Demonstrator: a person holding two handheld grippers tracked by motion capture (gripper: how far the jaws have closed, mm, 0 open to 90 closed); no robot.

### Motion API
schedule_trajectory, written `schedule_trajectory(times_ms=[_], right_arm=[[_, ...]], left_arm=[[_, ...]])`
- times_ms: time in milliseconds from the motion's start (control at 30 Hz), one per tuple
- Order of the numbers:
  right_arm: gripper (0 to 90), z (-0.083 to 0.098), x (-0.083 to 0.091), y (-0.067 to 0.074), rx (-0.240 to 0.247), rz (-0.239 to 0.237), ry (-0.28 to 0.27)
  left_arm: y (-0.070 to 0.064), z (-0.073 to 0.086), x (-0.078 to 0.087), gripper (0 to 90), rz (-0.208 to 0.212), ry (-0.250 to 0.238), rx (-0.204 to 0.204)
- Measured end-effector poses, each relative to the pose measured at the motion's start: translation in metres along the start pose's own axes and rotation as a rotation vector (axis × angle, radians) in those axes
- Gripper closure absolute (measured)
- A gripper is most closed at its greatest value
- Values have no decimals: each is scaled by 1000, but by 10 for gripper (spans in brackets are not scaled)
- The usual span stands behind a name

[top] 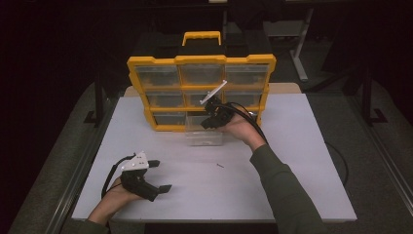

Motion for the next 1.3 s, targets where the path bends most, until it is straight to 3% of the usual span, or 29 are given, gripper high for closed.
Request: schedule_trajectory(times_ms=[200, 433, 800, 1300], right_arm=[[850, 2, -5, 0, 0, -3, 6], [751, -3, 1, 0, -7, 0, -22], [875, -5, 37, -6, -22, 22, -49], [885, 15, 67, -13, -32, 61, -61]], left_arm=[[0, 0, 0, 0, 0, 0, 2], [0, 0, 0, 0, 1, 2, 2], [0, 0, 0, 0, 0, 2, 1], [-1, 1, -1, 0, 1, 7, 0]])
Point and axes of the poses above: each handheld gripper's, and its own axes: x roughly backward along the jaws, z roughly out of its underside, y roughly to its left, the point moved 9 cm from there along -x, roughly forward along the jaws, and after that the axes turned 13 degrees about -y, right-handed, at the moved point
